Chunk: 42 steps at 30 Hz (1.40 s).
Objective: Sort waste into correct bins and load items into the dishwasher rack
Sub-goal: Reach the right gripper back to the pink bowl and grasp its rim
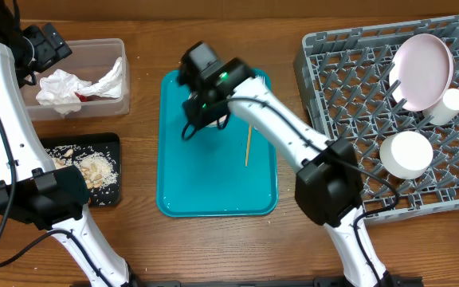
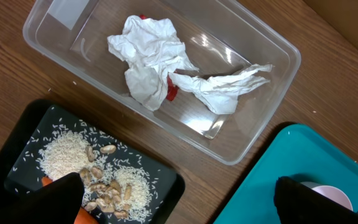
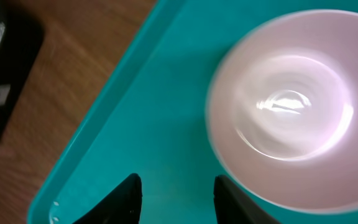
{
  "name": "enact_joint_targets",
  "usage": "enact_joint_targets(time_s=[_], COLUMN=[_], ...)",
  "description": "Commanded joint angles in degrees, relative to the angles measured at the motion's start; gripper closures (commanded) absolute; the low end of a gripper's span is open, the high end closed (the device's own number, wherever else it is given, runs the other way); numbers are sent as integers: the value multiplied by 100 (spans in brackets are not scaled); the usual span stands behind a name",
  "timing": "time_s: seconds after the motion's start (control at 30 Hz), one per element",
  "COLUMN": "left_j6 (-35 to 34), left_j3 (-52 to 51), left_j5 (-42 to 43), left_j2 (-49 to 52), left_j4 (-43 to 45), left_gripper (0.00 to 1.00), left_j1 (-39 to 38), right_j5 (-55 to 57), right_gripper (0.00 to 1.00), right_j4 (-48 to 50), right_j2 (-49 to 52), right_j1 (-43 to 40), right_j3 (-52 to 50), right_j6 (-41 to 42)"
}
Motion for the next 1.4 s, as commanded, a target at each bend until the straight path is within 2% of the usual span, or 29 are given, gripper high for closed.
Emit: enact_joint_targets(time_s=[0.0,0.13,0.97,1.13,1.3,1.37], left_j6=[-98,-98,-98,-98,-98,-96], left_j3=[-24,-24,-24,-24,-24,-24], left_j5=[-61,-61,-61,-61,-61,-61], left_j2=[-214,-214,-214,-214,-214,-214], left_j4=[-9,-9,-11,-9,-9,-9], left_gripper=[0,0,0,0,0,0], left_j1=[-35,-35,-35,-35,-35,-35], right_j5=[356,796,791,793,929,938], right_gripper=[57,53,53,68,77,78], right_j4=[190,387,1427,1421,1405,1373], right_j2=[-26,-26,-15,-15,-15,-15], right_j1=[219,306,216,216,212,212], right_j3=[-186,-363,-1237,-1233,-1215,-1215], right_j6=[-758,-758,-929,-872,-603,-603])
